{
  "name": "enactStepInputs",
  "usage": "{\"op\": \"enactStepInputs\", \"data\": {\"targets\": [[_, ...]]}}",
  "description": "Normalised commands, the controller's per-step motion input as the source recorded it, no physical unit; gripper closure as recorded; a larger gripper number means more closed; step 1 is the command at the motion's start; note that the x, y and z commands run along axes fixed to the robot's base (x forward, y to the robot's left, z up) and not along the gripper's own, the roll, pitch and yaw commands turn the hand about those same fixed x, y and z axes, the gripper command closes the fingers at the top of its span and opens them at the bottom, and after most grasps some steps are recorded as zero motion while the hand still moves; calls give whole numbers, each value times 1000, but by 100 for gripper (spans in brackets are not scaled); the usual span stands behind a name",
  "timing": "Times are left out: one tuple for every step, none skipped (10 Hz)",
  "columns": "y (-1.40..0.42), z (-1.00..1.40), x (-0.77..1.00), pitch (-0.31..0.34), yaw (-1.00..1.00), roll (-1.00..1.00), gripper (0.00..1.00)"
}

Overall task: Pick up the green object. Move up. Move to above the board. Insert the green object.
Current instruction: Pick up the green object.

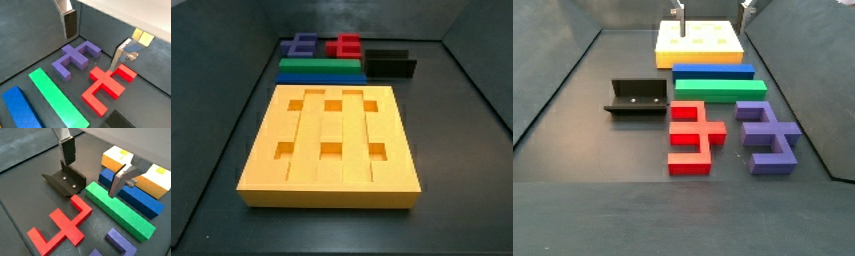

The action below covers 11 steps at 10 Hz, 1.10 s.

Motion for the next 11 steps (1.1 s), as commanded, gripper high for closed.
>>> {"op": "enactStepInputs", "data": {"targets": [[0,0,0,-9,0,0,0],[0,-34,0,-7,-174,-63,0],[-123,-297,0,-113,-603,-191,0],[-103,-223,0,-167,-771,-197,0],[-123,-317,-74,-259,-891,-153,0],[-149,-294,-60,-241,-883,-143,0],[-380,-260,0,-91,-834,0,0],[-414,-354,0,-40,-831,0,0],[-389,-411,0,-31,-860,16,0],[-311,-414,0,0,-900,4,0],[-246,-409,0,0,-929,0,0]]}}
